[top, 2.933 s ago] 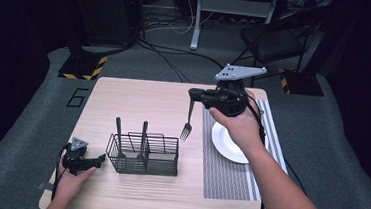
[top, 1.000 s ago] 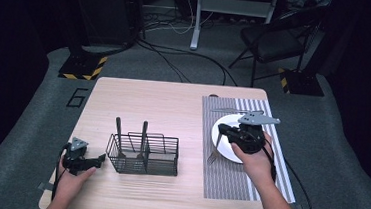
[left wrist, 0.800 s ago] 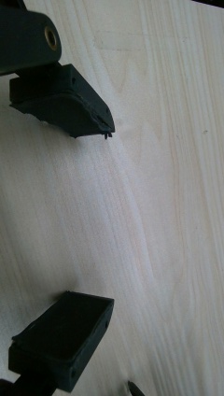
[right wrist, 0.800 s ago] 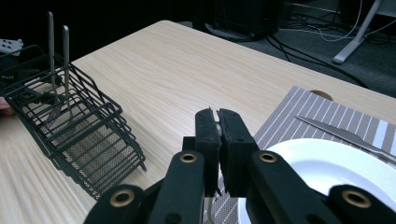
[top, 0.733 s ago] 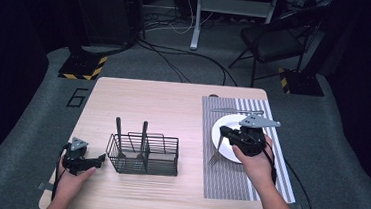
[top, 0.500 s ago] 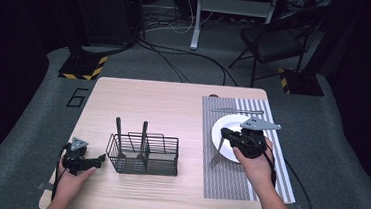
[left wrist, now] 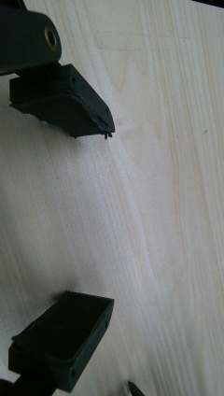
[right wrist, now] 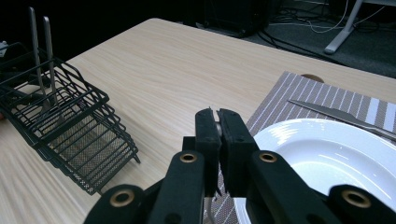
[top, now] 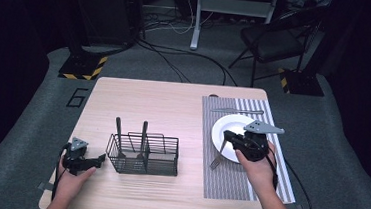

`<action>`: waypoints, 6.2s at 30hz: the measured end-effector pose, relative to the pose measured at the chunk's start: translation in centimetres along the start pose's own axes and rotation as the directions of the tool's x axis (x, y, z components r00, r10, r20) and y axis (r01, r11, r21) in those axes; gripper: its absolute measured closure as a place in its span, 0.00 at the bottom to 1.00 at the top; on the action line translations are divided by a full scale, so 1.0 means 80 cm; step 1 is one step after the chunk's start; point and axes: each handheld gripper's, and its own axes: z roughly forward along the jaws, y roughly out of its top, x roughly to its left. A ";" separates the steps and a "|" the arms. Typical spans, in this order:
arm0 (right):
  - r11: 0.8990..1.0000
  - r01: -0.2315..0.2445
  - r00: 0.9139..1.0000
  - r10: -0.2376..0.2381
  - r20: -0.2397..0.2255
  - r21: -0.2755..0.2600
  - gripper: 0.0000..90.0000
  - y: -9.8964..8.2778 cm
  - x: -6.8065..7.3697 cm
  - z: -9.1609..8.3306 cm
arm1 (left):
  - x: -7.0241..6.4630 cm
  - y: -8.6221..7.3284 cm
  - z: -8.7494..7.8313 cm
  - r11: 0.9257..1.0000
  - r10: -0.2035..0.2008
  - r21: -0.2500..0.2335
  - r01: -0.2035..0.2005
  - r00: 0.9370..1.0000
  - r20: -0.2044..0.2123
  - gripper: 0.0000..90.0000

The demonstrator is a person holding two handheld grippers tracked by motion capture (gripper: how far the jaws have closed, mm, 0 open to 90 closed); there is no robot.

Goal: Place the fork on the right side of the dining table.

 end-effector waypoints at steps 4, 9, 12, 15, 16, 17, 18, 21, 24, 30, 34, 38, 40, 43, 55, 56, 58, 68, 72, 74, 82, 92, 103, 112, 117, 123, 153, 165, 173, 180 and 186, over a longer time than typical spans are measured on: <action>1.000 -0.010 1.000 0.011 0.014 -0.004 0.96 -0.004 -0.002 -0.004 | 0.000 0.000 0.000 1.000 0.000 0.000 0.000 1.000 0.000 0.15; 1.000 -0.013 0.999 0.014 0.044 -0.009 0.95 -0.009 -0.006 -0.010 | 0.000 0.000 0.000 1.000 0.000 0.000 0.000 1.000 0.000 0.15; 1.000 -0.027 0.998 0.027 0.053 -0.012 0.95 -0.013 -0.010 -0.014 | 0.000 0.000 0.000 1.000 0.000 0.000 0.000 1.000 0.000 0.15; 0.999 -0.041 0.997 0.042 0.062 -0.017 0.95 -0.018 -0.014 -0.019 | 0.000 0.000 0.000 1.000 0.000 0.000 0.000 1.000 0.000 0.15; 0.999 -0.046 0.997 0.047 0.063 -0.018 0.94 -0.020 -0.015 -0.020 | 0.000 0.000 0.000 1.000 0.000 -0.001 0.000 1.000 0.000 0.15; 0.998 -0.052 0.996 0.053 0.066 -0.022 0.94 -0.022 -0.018 -0.022 | 0.000 0.000 0.000 1.000 0.000 -0.001 0.000 1.000 0.000 0.15; 0.998 -0.057 0.996 0.058 0.070 -0.022 0.94 -0.023 -0.019 -0.024 | 0.000 0.000 0.000 1.000 0.000 -0.001 0.000 1.000 0.000 0.15; 0.997 -0.067 0.995 0.069 0.077 -0.024 0.94 -0.027 -0.023 -0.027 | 0.000 0.000 0.000 1.000 0.000 0.000 0.000 1.000 0.000 0.15; 0.997 -0.078 0.993 0.080 0.085 -0.026 0.93 -0.031 -0.026 -0.030 | 0.000 0.000 0.000 1.000 0.000 0.000 0.000 1.000 0.000 0.15; 0.995 -0.100 0.990 0.102 0.094 -0.031 0.92 -0.040 -0.033 -0.037 | 0.000 0.000 0.000 1.000 0.000 -0.001 0.000 1.000 0.000 0.15; 0.993 -0.110 0.988 0.113 0.103 -0.034 0.92 -0.045 -0.036 -0.041 | 0.000 0.000 0.000 1.000 0.000 -0.001 0.000 1.000 0.000 0.15; 0.989 -0.139 0.984 0.143 0.102 -0.040 0.91 -0.051 -0.042 -0.044 | 0.000 0.000 0.000 1.000 0.000 -0.001 0.000 1.000 0.000 0.15; 0.987 -0.157 0.982 0.161 0.098 -0.042 0.91 -0.054 -0.046 -0.045 | 0.000 0.000 0.000 1.000 0.000 0.000 0.000 1.000 -0.001 0.15; 0.984 -0.174 0.980 0.177 0.093 -0.045 0.91 -0.057 -0.049 -0.047 | -0.001 0.000 0.000 1.000 -0.002 -0.001 0.002 1.000 0.000 0.15; 0.967 -0.249 0.961 0.254 0.111 -0.055 0.89 -0.084 -0.068 -0.059 | -0.001 0.000 0.000 1.000 -0.002 0.001 0.002 1.000 0.002 0.15; 0.964 -0.262 0.957 0.267 0.111 -0.053 0.89 -0.087 -0.070 -0.059 | -0.001 0.000 0.000 1.000 -0.002 0.001 0.002 1.000 0.002 0.15; 0.957 -0.284 0.951 0.289 0.108 -0.054 0.88 -0.092 -0.075 -0.060 | -0.001 0.000 0.000 1.000 -0.002 0.001 0.002 1.000 0.002 0.15; 0.933 -0.356 0.928 0.359 0.099 -0.045 0.87 -0.111 -0.093 -0.062 | -0.001 0.000 0.000 1.000 0.000 0.001 0.000 1.000 0.000 0.15; 0.914 -0.402 0.911 0.405 0.081 -0.050 0.87 -0.120 -0.100 -0.062 | -0.001 0.000 0.000 1.000 0.000 0.002 0.000 1.000 0.000 0.15; 0.912 -0.407 0.909 0.410 0.076 -0.052 0.87 -0.123 -0.103 -0.062 | -0.001 0.000 0.000 1.000 -0.001 0.002 0.001 1.000 0.002 0.15; 0.884 -0.462 0.884 0.465 0.048 -0.064 0.87 -0.134 -0.110 -0.060 | -0.001 0.000 0.000 1.000 -0.003 0.001 0.003 1.000 0.002 0.15; 0.834 -0.546 0.836 0.549 0.022 -0.079 0.88 -0.153 -0.117 -0.061 | -0.001 0.000 0.000 1.000 -0.002 0.001 0.002 1.000 0.002 0.15; 0.790 -0.607 0.791 0.611 0.023 -0.087 0.87 -0.168 -0.124 -0.059 | -0.001 0.000 0.000 1.000 -0.003 0.001 0.003 1.000 0.001 0.15; 0.738 -0.666 0.741 0.671 0.021 -0.107 0.86 -0.182 -0.127 -0.059 | -0.001 0.000 0.000 1.000 -0.003 0.001 0.003 1.000 0.001 0.15; 0.703 -0.703 0.706 0.708 0.015 -0.105 0.86 -0.191 -0.129 -0.060 | -0.001 0.000 0.000 1.000 -0.003 0.001 0.003 1.000 0.001 0.15; 0.663 -0.743 0.664 0.748 0.026 -0.088 0.85 -0.200 -0.133 -0.059 | -0.001 0.000 0.000 1.000 -0.002 0.000 0.002 1.000 0.000 0.15; 0.629 -0.776 0.621 0.774 0.125 -0.046 0.79 -0.216 -0.141 -0.049 | -0.001 0.000 0.001 1.000 -0.002 0.001 0.002 1.000 0.002 0.15; 0.666 -0.743 0.645 0.738 0.199 -0.061 0.74 -0.213 -0.141 -0.053 | -0.001 0.001 0.000 1.000 0.001 0.002 -0.001 1.000 0.000 0.15; 0.677 -0.733 0.651 0.728 0.213 -0.075 0.74 -0.213 -0.143 -0.056 | -0.002 0.001 0.000 1.000 -0.001 0.001 0.001 1.000 0.003 0.15; 0.786 -0.612 0.750 0.612 0.250 -0.086 0.69 -0.198 -0.132 -0.059 | -0.001 0.001 0.000 1.000 0.000 0.001 0.000 1.000 0.003 0.15; 0.855 -0.515 0.817 0.510 0.269 -0.055 0.68 -0.179 -0.113 -0.056 | -0.001 0.000 0.000 1.000 -0.001 0.001 0.001 1.000 0.003 0.15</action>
